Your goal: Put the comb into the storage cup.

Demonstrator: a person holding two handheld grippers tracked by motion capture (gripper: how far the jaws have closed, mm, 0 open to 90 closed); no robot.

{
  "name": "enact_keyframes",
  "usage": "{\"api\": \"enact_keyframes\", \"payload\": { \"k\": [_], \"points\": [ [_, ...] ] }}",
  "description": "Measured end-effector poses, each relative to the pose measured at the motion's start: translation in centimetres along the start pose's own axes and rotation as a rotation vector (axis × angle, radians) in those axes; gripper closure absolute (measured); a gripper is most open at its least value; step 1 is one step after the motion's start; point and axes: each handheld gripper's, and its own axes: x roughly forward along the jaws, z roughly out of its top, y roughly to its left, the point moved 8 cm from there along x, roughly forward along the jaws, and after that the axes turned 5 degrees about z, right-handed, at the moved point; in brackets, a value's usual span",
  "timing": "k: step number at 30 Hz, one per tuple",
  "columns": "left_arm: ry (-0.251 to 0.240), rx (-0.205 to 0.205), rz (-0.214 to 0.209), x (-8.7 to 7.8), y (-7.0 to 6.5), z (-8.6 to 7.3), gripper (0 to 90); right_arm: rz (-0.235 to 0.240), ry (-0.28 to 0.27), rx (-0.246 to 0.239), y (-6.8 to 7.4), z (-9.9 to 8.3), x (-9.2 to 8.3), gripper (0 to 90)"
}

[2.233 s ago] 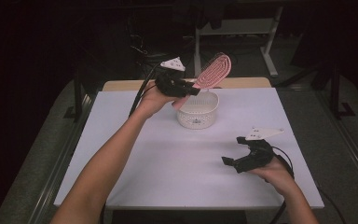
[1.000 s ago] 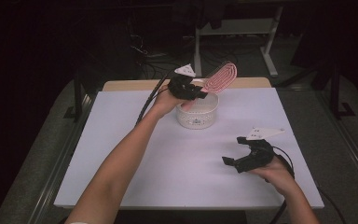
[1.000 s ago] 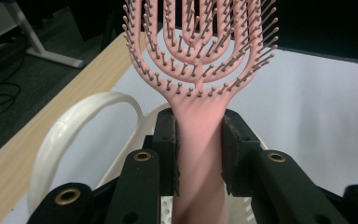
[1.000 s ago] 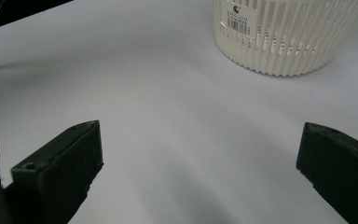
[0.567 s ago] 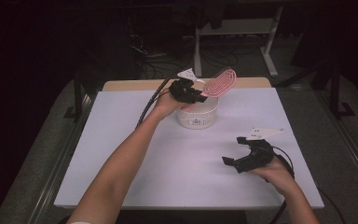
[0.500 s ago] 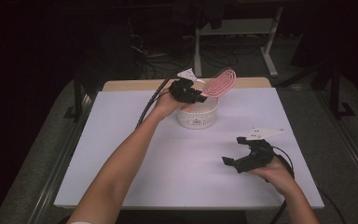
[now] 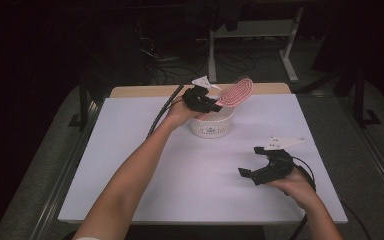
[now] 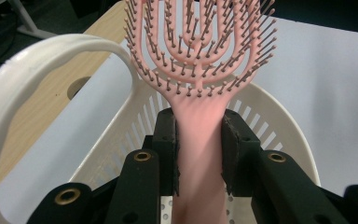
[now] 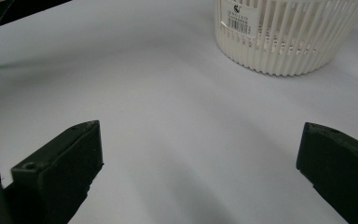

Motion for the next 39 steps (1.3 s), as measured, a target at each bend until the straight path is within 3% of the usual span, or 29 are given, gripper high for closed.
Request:
{"api": "enact_keyframes", "payload": {
  "k": [24,33,39],
  "points": [
    [0.041,0.026,0.006,0.5,-0.3,-0.8,67.0,0.001,0.003,-0.002,0.1,0.0,0.1,0.0],
    [0.06,0.049,0.025,0.0,0.1,-1.2,47.5,0.001,0.003,0.0,0.1,0.0,0.1,0.0],
    [0.046,0.03,0.007,-0.7,0.4,-1.5,35.5,0.002,0.006,-0.004,0.2,0.0,0.2,0.0]
  ]
}}
